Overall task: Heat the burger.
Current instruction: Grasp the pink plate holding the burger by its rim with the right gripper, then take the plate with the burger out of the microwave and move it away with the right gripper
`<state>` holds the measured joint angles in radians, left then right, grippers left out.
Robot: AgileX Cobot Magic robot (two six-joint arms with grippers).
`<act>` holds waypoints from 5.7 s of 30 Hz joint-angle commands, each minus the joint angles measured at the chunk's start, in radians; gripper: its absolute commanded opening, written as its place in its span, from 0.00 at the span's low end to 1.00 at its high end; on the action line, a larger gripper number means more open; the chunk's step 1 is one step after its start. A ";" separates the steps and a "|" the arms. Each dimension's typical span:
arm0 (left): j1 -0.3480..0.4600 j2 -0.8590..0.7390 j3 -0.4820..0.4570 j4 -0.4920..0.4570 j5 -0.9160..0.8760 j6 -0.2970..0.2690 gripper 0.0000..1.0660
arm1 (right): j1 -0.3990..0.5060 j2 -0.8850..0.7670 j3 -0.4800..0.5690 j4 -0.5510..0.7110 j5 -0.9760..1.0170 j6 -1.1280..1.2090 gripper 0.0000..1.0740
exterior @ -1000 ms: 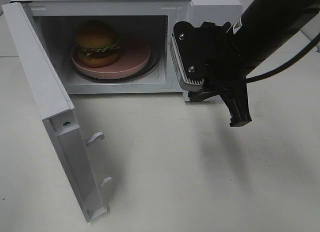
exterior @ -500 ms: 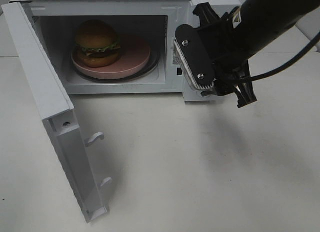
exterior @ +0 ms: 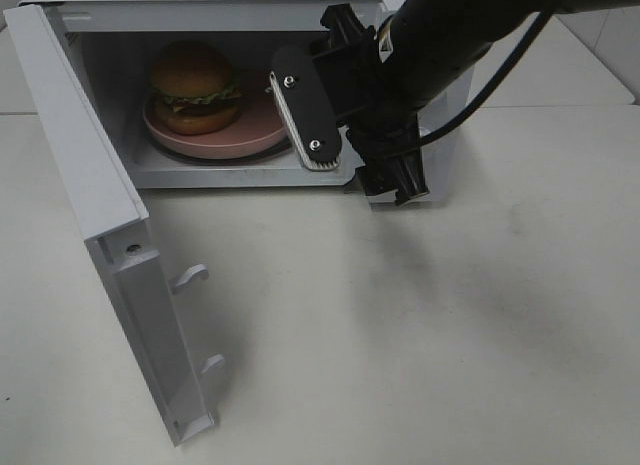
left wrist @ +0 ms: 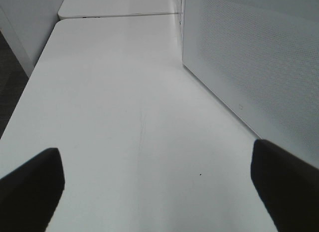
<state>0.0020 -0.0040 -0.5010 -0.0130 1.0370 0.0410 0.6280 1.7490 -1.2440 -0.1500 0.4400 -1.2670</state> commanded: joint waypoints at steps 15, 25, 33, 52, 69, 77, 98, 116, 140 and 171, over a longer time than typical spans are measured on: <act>0.003 -0.023 0.004 -0.002 -0.009 -0.004 0.88 | 0.027 0.214 -0.185 -0.005 -0.117 0.095 0.79; 0.003 -0.023 0.004 -0.002 -0.009 -0.004 0.88 | 0.027 0.351 -0.316 -0.008 -0.128 0.101 0.78; 0.003 -0.023 0.004 -0.002 -0.009 -0.004 0.88 | 0.027 0.448 -0.426 0.000 -0.083 0.102 0.77; 0.003 -0.023 0.004 -0.002 -0.009 -0.004 0.88 | 0.027 0.618 -0.697 0.003 0.077 0.168 0.73; 0.003 -0.023 0.004 -0.002 -0.009 -0.004 0.88 | 0.012 0.718 -0.840 0.030 0.127 0.193 0.00; 0.003 -0.023 0.004 -0.002 -0.009 -0.004 0.88 | 0.018 0.718 -0.839 0.027 0.168 0.168 0.00; 0.003 -0.023 0.004 -0.002 -0.009 -0.004 0.88 | 0.035 0.474 -0.422 0.019 -0.057 -0.090 0.00; 0.003 -0.023 0.004 -0.002 -0.009 -0.004 0.88 | 0.024 0.249 -0.153 0.023 -0.206 -0.153 0.00; 0.003 -0.023 0.004 -0.002 -0.009 -0.004 0.88 | 0.027 -0.061 0.223 0.109 -0.253 -0.207 0.00; 0.003 -0.023 0.004 -0.002 -0.009 -0.004 0.88 | 0.027 -0.571 0.590 -0.136 -0.060 0.110 0.00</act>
<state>0.0020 -0.0040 -0.5010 -0.0130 1.0370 0.0410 0.6560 1.2010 -0.6470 -0.2570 0.4220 -1.1860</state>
